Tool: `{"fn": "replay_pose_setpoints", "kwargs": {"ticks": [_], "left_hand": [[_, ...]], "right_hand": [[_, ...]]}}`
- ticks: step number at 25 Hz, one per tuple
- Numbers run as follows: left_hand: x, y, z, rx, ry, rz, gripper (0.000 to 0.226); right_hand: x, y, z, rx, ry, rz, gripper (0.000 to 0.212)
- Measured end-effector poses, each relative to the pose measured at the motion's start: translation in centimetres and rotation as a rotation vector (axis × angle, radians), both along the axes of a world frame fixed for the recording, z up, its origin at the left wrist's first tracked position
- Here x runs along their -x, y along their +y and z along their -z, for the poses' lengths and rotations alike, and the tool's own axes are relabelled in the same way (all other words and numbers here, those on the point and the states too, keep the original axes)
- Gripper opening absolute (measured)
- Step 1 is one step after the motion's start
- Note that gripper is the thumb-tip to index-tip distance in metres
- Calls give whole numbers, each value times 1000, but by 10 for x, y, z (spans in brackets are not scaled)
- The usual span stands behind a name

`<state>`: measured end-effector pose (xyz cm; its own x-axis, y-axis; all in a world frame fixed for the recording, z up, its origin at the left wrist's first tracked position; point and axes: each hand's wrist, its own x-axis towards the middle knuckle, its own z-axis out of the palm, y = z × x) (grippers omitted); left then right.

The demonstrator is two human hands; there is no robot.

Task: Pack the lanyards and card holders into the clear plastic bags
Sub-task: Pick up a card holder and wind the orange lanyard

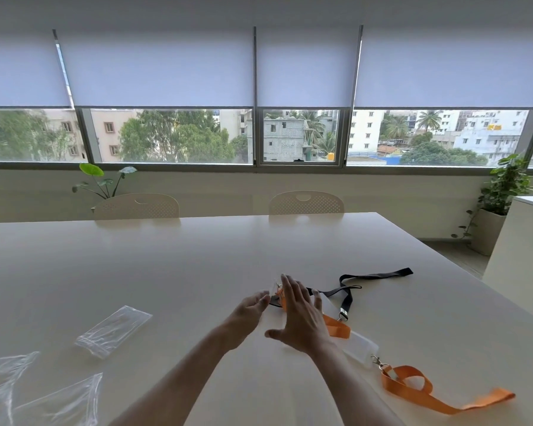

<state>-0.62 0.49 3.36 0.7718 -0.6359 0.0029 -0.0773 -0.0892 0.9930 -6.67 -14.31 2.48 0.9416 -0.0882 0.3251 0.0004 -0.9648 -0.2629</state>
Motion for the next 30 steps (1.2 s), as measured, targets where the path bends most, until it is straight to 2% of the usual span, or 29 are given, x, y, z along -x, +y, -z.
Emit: {"fn": "replay_pose_setpoints", "kwargs": {"ticks": [5, 10, 12, 14, 18, 20, 21, 25, 30], "left_hand": [[-1, 2, -8, 227, 277, 80, 41], [-4, 12, -10, 319, 382, 151, 45], [-6, 18, -11, 298, 377, 163, 47], [-6, 20, -15, 186, 231, 143, 53], [-8, 20, -27, -316, -512, -89, 99], [-15, 24, -32, -498, -873, -87, 123], [-18, 26, -35, -576, -994, -62, 129], [-24, 26, -55, -770, -1242, -66, 135], [-19, 18, -73, -851, -1359, -100, 124]], "right_hand": [[-3, -4, -7, -76, -71, -69, 126], [0, -9, -13, -83, -122, -117, 125], [1, -10, -19, -56, -122, -140, 124], [1, -12, -25, -26, -109, -145, 124], [0, -21, -40, 67, -86, -152, 121], [-2, -25, -48, 130, -88, -175, 121], [-2, -27, -52, 156, -93, -186, 121], [-5, -32, -68, 261, -113, -186, 122], [-5, -29, -79, 301, -136, -174, 121]]}}
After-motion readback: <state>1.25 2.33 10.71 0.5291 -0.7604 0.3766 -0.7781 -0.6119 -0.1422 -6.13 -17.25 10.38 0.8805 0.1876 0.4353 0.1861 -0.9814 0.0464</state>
